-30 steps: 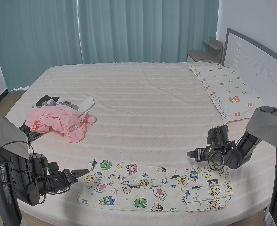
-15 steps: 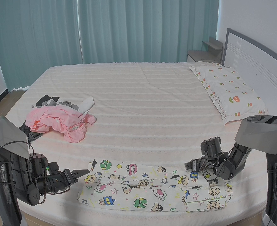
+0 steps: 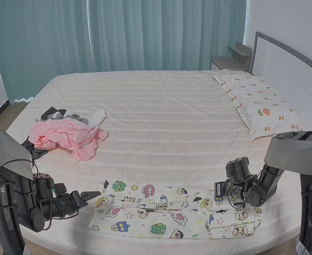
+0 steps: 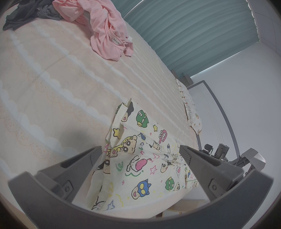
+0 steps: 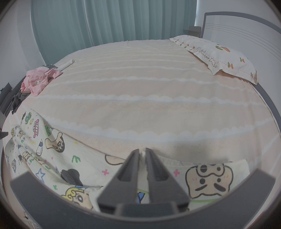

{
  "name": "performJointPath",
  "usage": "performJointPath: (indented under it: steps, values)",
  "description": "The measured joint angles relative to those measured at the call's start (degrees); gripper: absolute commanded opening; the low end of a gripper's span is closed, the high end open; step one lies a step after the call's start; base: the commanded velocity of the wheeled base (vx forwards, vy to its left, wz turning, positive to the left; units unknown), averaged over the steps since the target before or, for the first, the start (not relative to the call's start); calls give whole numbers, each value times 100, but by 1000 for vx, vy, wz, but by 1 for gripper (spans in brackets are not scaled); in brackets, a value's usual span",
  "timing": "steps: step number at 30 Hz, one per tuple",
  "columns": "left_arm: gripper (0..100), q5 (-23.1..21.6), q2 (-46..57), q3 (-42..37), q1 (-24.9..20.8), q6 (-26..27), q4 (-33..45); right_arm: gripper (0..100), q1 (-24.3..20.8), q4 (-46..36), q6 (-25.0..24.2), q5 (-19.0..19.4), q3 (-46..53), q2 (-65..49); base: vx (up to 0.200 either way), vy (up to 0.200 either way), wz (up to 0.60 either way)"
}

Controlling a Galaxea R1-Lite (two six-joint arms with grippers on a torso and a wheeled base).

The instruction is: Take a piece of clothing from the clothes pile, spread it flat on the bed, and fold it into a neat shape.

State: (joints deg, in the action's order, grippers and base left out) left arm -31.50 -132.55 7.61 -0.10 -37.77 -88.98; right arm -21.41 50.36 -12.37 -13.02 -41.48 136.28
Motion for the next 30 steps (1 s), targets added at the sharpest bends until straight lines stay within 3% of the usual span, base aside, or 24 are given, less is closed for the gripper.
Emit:
performJointPath:
  steps: [30]
  values:
    - [100, 5, 0, -4, 0, -2, 0, 0, -557, 411, -16, -149, 591, -445, 0, 0, 0]
